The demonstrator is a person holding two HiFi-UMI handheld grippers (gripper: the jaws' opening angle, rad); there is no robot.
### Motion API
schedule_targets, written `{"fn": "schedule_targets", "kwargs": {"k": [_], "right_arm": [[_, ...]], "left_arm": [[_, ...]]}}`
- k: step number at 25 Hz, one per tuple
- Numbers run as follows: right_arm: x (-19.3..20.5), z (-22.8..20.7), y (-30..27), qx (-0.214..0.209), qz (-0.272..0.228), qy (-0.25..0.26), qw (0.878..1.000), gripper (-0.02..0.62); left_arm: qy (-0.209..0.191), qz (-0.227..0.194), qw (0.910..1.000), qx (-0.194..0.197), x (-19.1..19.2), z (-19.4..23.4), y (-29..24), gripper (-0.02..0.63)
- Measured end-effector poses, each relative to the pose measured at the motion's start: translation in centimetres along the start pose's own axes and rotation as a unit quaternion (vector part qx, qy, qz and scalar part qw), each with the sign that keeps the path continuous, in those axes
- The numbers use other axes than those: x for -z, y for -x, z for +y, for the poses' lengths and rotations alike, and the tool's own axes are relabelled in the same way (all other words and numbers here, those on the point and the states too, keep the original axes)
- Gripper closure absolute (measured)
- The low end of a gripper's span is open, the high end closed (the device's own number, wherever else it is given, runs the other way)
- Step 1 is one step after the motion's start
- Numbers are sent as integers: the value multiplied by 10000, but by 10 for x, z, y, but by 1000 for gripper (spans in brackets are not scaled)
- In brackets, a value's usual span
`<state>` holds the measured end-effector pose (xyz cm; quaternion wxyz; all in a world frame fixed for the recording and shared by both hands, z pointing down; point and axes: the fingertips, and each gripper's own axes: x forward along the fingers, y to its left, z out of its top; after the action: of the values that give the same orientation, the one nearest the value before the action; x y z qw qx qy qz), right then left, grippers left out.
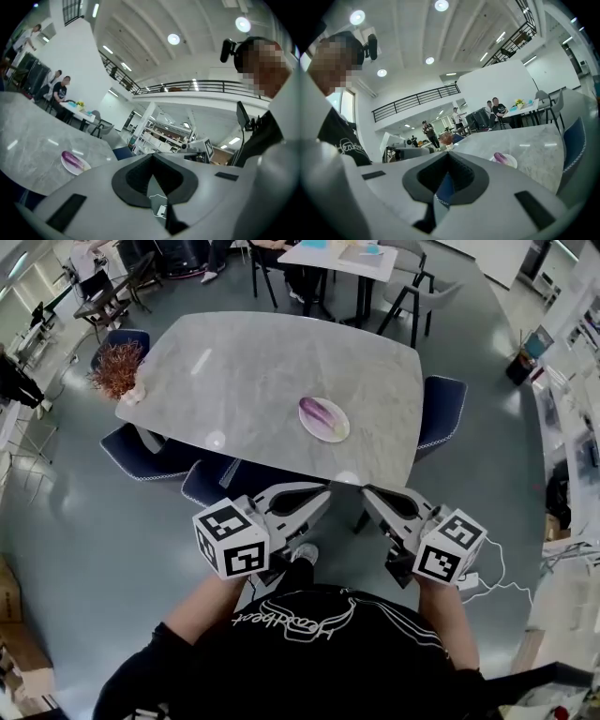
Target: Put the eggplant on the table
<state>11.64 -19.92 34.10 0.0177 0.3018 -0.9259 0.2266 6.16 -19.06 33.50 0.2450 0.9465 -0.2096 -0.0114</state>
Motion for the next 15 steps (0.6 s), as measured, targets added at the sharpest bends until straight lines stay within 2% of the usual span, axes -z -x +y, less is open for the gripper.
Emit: {"fn": "schedule_targets", "kwargs": {"k": [3, 9, 15], "right_arm": [[10, 23, 24, 41, 79, 199, 9998, 589], [32, 57, 56, 19, 34, 497, 9988, 590], [57, 81, 74, -149, 122, 457, 9988, 591]], "left_arm": [[-364, 50, 9993, 117, 8, -39, 9, 598], [-579, 123, 9981, -158, 32, -73, 25, 598], [-649, 227, 9976, -87, 56, -105, 31, 598]]}}
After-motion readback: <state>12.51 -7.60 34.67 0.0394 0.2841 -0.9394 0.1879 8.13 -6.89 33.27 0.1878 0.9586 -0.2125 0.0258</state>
